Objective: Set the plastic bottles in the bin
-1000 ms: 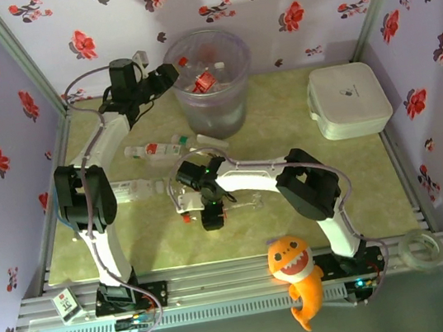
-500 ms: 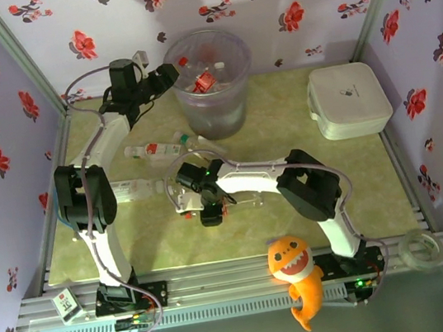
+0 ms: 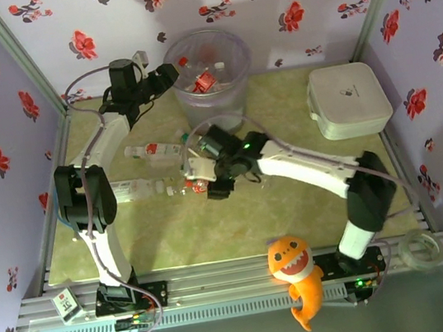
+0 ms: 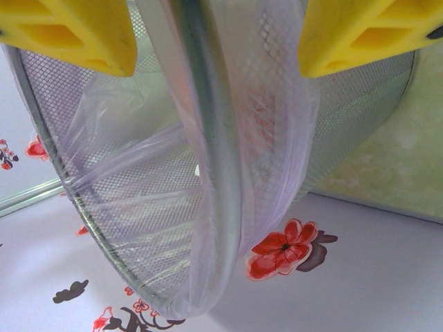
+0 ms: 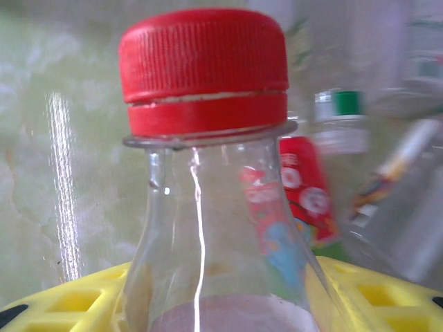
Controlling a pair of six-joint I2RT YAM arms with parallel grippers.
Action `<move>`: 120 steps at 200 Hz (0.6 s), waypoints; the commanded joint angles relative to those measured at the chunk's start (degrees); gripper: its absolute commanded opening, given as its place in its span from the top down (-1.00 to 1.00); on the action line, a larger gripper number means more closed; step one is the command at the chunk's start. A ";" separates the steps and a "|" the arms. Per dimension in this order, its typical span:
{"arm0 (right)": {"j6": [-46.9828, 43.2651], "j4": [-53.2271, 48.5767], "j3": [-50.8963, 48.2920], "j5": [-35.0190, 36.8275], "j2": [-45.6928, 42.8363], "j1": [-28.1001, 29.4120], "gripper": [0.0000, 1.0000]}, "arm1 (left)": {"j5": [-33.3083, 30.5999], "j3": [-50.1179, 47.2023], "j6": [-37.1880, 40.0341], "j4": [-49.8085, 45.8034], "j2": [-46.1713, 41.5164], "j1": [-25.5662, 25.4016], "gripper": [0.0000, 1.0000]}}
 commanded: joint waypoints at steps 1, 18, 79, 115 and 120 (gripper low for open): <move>4.47 -0.56 -0.64 -1.96 -6.98 -2.99 -0.09 | 0.24 -1.47 0.80 -2.08 0.01 0.62 -0.28; 6.53 1.95 -0.02 -2.05 -10.78 -5.50 -0.06 | 0.26 -0.96 0.69 -2.08 0.24 0.62 -0.28; 18.56 15.24 14.94 5.37 -8.94 -14.64 0.00 | 0.41 -0.28 0.71 -3.03 0.66 0.51 -0.28; 25.23 23.00 23.84 6.37 -2.80 -16.17 0.06 | 0.41 -0.01 0.90 -3.75 0.91 0.36 -0.28; 25.63 23.59 25.26 6.48 -1.81 -16.28 0.05 | 0.39 -0.02 0.74 -3.75 0.98 0.35 -0.28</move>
